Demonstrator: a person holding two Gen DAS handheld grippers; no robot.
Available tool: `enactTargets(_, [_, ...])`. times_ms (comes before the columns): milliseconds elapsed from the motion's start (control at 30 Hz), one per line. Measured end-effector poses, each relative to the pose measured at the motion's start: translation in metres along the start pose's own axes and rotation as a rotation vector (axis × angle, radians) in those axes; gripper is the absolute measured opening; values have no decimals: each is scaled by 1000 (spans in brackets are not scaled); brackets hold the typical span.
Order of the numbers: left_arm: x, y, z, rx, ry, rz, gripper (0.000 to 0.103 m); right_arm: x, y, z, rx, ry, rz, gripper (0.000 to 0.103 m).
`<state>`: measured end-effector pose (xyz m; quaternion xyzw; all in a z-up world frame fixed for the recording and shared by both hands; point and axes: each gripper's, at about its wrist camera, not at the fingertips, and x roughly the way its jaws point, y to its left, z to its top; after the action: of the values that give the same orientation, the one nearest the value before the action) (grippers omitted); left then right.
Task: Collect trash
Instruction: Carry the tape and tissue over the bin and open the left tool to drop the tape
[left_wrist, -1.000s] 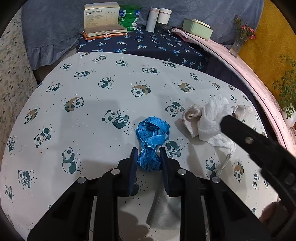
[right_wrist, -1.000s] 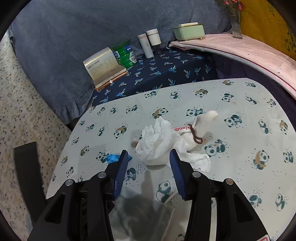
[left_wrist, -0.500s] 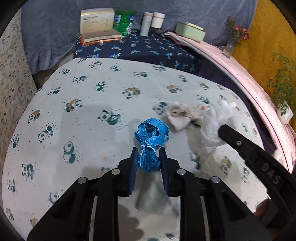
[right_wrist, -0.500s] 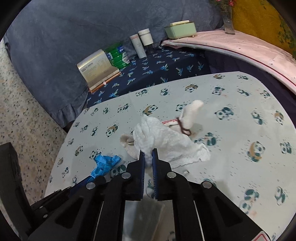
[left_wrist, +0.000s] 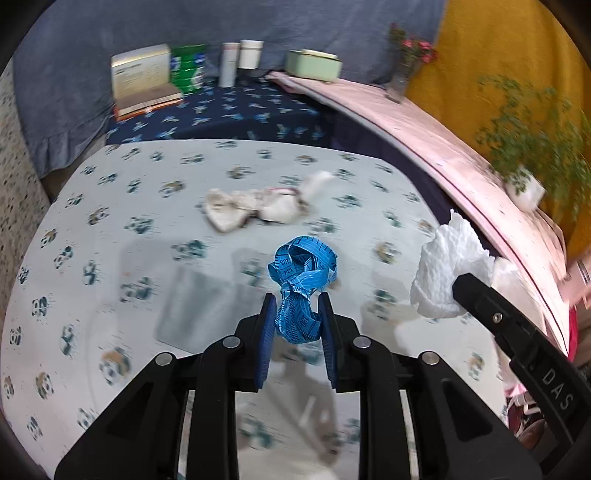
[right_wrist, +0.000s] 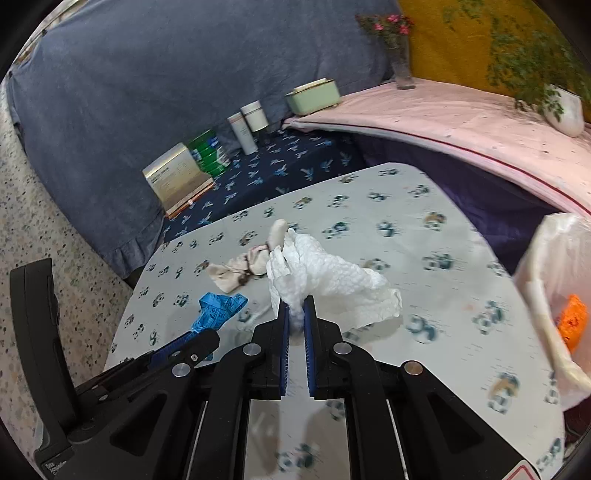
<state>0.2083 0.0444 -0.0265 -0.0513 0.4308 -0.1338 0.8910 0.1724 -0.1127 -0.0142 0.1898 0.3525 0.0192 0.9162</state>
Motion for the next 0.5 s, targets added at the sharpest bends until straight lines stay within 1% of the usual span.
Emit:
enactTargets(300, [-16,-79,-17,112,-1,-66,23,-60,-63,-4,77,-76,-69,8])
enactTargets(500, [-17,-122,-26,174,10,-101,23,-91,-99,-7,127,-115,-115,8])
